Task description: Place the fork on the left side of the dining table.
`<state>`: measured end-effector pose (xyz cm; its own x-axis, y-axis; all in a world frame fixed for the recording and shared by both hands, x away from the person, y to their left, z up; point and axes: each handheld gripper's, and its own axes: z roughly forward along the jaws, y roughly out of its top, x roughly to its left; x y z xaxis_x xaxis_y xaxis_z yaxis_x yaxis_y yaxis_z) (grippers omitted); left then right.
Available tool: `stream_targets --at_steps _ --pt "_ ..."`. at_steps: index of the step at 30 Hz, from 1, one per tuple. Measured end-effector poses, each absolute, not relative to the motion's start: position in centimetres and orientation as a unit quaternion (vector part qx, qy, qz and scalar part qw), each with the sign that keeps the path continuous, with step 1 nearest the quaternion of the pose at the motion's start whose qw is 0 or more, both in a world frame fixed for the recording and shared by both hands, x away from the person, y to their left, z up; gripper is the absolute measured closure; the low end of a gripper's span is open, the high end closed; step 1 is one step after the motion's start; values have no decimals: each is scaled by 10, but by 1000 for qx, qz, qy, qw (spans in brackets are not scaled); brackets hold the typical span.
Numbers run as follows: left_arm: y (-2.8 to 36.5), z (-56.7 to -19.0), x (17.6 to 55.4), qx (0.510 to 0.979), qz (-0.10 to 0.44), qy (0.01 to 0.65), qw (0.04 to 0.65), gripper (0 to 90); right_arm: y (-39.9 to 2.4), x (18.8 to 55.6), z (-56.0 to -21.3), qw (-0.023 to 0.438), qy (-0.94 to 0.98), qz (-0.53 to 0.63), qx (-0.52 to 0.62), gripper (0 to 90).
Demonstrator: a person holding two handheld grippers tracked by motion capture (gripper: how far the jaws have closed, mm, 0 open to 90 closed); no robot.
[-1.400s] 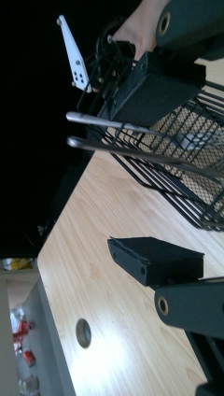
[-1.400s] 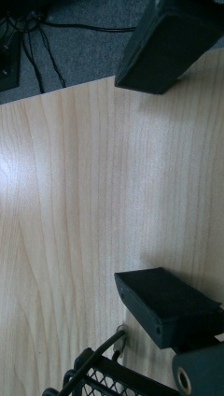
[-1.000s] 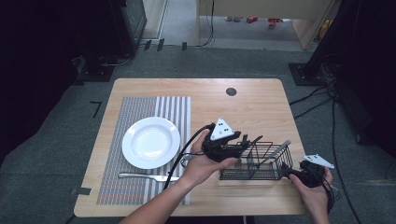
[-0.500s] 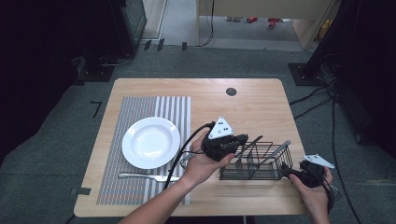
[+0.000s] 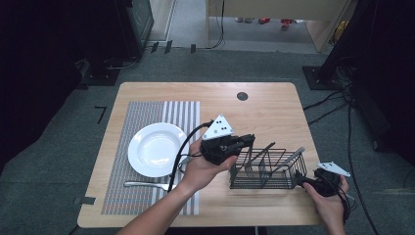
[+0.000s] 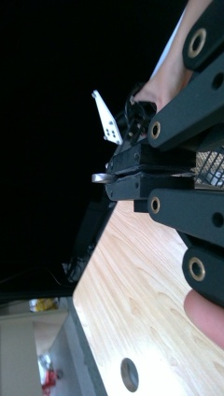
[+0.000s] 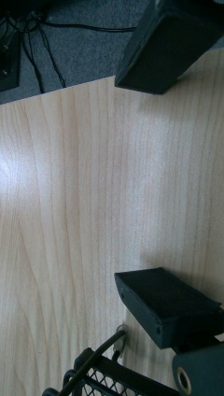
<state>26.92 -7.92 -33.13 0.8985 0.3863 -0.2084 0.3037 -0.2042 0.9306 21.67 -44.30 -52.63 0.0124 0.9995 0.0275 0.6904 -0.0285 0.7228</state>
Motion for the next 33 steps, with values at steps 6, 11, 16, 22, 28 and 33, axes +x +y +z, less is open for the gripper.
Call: stream_targets --at_steps 6,11,16,22,28,33 --pt "-66 -316 269 767 44 215 603 889 -443 217 -526 271 642 285 658 66" --pt "-54 -303 271 755 50 218 617 890 -443 217 -526 271 642 285 658 66" --pt "-41 -290 273 744 52 214 631 890 -443 217 -526 271 642 285 658 66" --pt "-26 -280 277 722 55 228 651 890 -443 217 -526 271 643 285 657 66" --pt "-8 -276 284 703 76 248 662 890 -443 217 -526 271 642 285 658 66" --pt "6 -277 292 691 80 265 667 889 -443 217 -526 271 642 285 658 66"
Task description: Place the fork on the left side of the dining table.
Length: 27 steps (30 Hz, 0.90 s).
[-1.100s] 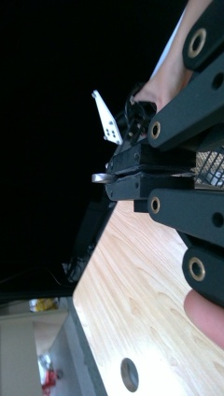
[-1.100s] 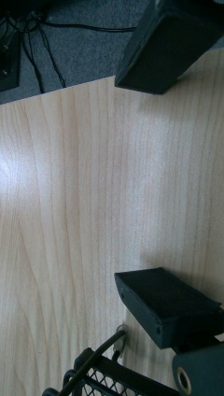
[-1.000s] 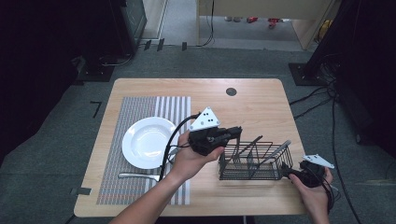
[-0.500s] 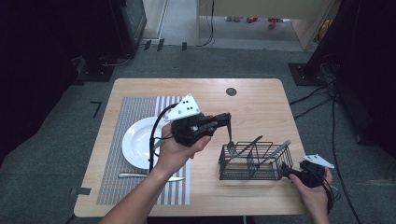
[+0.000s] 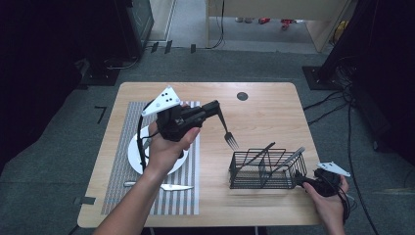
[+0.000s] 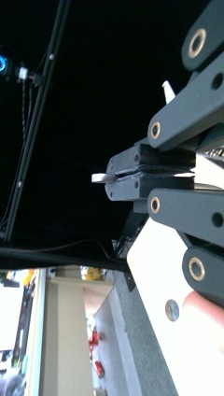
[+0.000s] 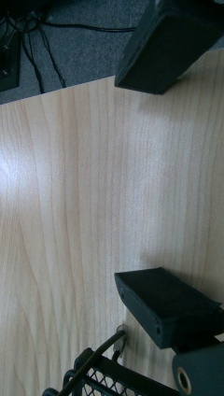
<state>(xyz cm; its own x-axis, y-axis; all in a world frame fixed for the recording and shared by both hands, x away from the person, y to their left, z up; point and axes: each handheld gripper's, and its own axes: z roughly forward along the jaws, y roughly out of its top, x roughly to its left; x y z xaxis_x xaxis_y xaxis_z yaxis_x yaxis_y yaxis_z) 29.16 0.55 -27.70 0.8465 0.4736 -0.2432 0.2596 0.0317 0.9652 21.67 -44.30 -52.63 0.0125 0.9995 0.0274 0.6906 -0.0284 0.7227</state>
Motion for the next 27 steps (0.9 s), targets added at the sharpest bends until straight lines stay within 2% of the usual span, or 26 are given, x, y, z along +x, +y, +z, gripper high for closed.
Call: stream_targets --at_steps 13,18,27 --pt "56 -304 327 640 106 374 663 889 -443 217 -526 271 642 285 658 66" --pt "69 -318 339 624 108 403 660 889 -443 217 -526 270 642 285 658 66" --pt "89 -339 355 583 143 448 662 888 -443 217 -526 271 642 285 658 66"
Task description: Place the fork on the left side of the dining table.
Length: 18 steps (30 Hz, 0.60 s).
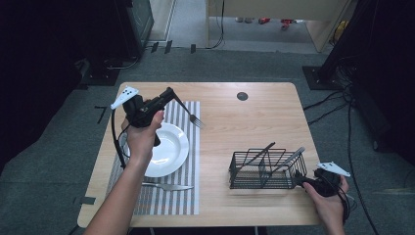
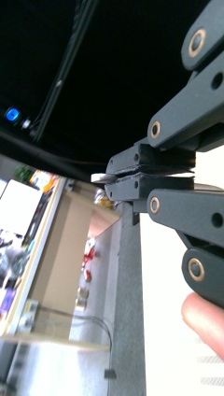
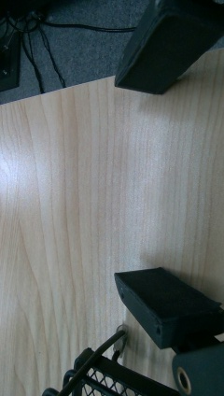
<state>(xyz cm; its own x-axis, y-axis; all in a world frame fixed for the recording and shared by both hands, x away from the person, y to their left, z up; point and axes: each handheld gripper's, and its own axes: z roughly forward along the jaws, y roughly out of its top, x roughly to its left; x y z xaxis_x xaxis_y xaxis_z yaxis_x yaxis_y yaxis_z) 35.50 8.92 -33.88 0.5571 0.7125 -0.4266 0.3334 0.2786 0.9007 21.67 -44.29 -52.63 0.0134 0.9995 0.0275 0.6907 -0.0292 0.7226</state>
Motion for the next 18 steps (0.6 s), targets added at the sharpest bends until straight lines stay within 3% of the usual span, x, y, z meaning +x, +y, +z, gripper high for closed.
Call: stream_targets --at_steps 4,18 --pt "97 -348 363 574 157 464 657 887 -443 217 -526 271 642 285 658 66" --pt "123 -391 393 528 118 519 662 887 -443 217 -526 271 642 285 658 66"
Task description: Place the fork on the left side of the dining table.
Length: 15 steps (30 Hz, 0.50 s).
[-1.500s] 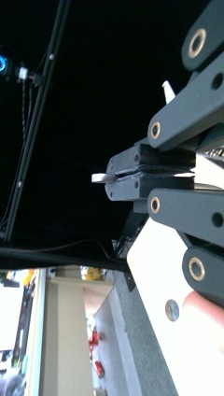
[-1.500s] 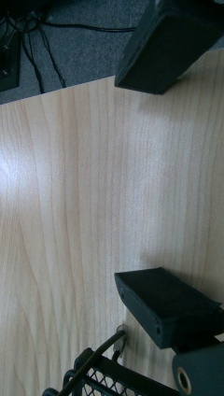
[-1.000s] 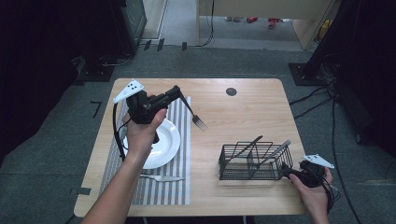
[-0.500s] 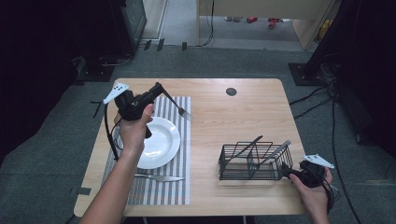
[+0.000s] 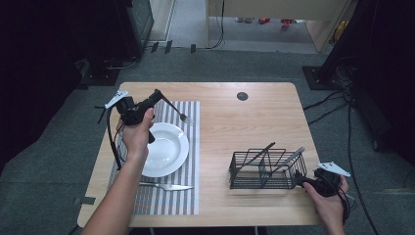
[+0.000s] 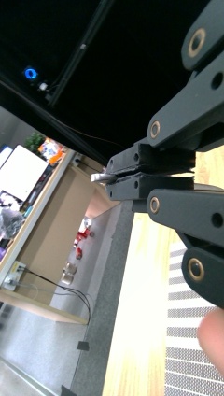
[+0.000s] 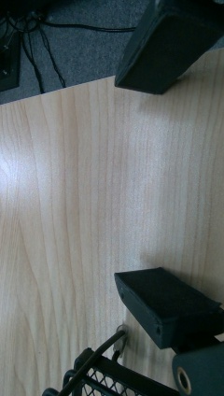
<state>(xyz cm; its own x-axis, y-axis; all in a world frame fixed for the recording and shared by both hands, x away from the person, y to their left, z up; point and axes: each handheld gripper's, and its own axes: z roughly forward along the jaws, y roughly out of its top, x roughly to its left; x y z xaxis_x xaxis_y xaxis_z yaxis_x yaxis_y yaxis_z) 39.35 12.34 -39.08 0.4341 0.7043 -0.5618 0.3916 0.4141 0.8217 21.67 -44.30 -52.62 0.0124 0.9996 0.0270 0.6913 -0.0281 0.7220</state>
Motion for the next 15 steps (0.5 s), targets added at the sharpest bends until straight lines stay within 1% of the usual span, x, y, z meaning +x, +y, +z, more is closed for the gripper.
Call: stream_targets --at_steps 3,8,10,15 --pt "129 -402 399 499 113 534 673 887 -443 217 -526 271 642 285 658 66" --pt "135 -412 405 484 102 555 669 887 -443 217 -526 271 642 285 658 66" --pt "140 -423 409 466 85 571 671 887 -443 217 -526 271 642 285 658 66" --pt "147 -436 415 439 76 596 668 886 -443 217 -526 271 642 285 658 66"
